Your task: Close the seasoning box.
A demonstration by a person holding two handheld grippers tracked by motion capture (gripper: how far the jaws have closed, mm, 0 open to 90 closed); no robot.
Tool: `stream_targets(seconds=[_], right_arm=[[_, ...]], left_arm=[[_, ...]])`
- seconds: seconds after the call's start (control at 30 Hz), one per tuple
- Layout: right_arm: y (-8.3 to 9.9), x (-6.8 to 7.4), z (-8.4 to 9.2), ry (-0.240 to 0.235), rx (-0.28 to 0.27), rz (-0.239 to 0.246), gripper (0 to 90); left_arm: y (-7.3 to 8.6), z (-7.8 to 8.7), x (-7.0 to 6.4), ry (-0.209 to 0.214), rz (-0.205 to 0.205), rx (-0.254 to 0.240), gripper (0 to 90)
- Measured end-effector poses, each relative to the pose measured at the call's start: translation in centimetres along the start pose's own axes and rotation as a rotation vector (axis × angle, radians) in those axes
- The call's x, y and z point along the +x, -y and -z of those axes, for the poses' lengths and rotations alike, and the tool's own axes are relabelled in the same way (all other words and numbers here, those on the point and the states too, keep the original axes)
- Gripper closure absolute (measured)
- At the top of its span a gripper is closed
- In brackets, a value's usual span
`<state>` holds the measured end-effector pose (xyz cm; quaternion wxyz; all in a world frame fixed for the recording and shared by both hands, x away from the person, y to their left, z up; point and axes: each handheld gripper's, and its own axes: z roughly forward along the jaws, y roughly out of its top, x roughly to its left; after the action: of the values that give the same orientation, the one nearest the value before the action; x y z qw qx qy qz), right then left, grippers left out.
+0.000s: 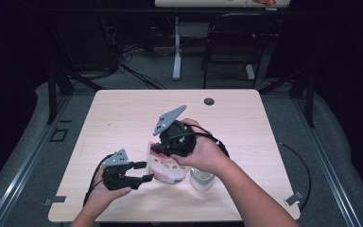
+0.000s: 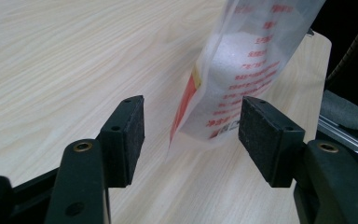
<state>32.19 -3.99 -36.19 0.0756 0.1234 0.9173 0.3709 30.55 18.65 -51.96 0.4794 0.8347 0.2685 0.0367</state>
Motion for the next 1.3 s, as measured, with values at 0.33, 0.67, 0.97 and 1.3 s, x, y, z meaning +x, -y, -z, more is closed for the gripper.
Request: stream_targets(seconds=[0.33,0.67,0.97,1.3], right_arm=[[-0.2,0.2,0.6,-0.023,-0.016,0.015,90.0],[-0.6,0.7,0.8,-0.041,-0.028,0.037,90.0],[-1.1,1.0,0.9,-0.058,-0.040,0.054,90.0],[-0.8,0.8,0.8,-0.059,-0.043,0.044,90.0]], left_arm=[[-0.1,-1.4,-0.4,0.054,-0.039,0.026,38.9],[-0.2,-2.3,-0.4,0.093,-0.072,0.032,37.9],[0.0,-2.8,-0.4,0.138,-0.120,0.040,37.7],[0.0,-2.7,-0.9,0.110,-0.140,0.072,48.6]])
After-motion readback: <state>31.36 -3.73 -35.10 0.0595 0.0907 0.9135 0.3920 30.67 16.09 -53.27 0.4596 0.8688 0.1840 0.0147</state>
